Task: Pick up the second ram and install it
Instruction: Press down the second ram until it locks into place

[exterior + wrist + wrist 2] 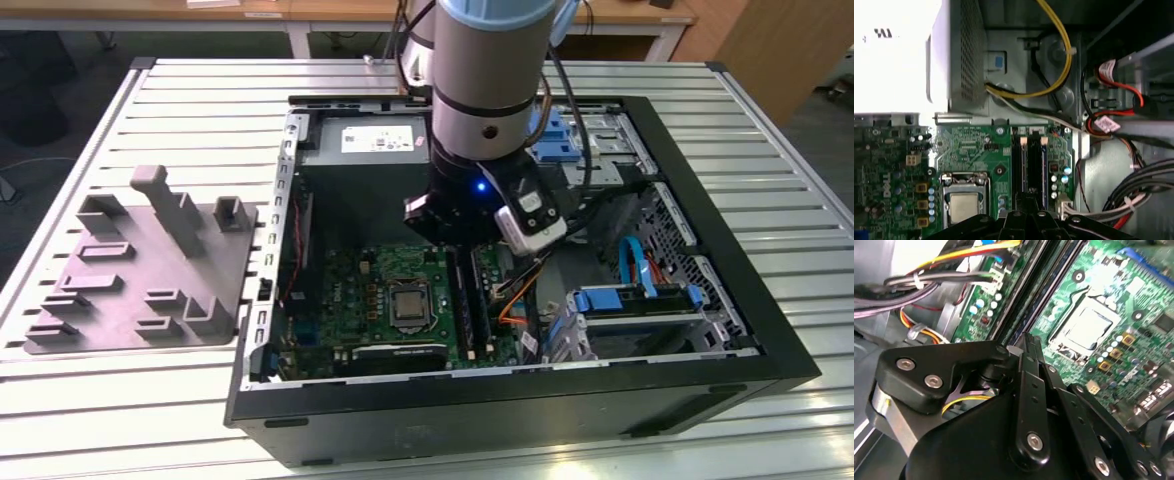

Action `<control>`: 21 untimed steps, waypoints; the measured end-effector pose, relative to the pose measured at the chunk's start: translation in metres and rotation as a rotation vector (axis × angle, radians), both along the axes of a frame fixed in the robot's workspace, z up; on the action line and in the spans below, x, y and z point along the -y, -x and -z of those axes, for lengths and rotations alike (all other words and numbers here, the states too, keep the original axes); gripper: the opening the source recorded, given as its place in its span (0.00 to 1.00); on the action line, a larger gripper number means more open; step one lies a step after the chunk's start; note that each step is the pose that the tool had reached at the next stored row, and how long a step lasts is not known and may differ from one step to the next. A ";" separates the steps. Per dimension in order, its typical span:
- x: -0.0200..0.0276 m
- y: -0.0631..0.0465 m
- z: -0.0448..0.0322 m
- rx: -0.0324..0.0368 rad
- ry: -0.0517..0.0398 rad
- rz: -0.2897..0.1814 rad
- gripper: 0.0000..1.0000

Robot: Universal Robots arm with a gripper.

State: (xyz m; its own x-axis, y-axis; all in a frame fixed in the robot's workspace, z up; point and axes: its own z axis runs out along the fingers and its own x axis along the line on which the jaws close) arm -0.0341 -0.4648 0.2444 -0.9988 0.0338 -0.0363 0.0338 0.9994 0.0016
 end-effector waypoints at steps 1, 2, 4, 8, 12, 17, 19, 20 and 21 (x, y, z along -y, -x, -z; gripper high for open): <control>0.0028 0.000 0.0000 0.0000 0.0000 0.000 0.10; 0.0060 0.000 0.0000 0.0000 -0.0001 0.000 0.10; 0.0129 0.000 0.0000 0.0000 0.0000 0.000 0.10; 0.0279 0.000 0.0000 -0.0003 0.0001 0.000 0.10; 0.0425 0.000 0.0000 -0.0011 0.0001 0.000 0.10; 0.0465 -0.001 0.0004 -0.0024 0.0001 0.001 0.10; 0.0473 -0.002 0.0012 -0.0027 -0.0001 0.003 0.10; 0.0473 -0.002 0.0019 -0.0027 -0.0002 0.003 0.10; 0.0474 -0.002 0.0030 -0.0027 0.0000 0.003 0.10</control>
State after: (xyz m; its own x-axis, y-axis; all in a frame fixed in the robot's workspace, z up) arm -0.0319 -0.5121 0.2414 -0.9987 0.0372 -0.0335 0.0372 0.9993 0.0015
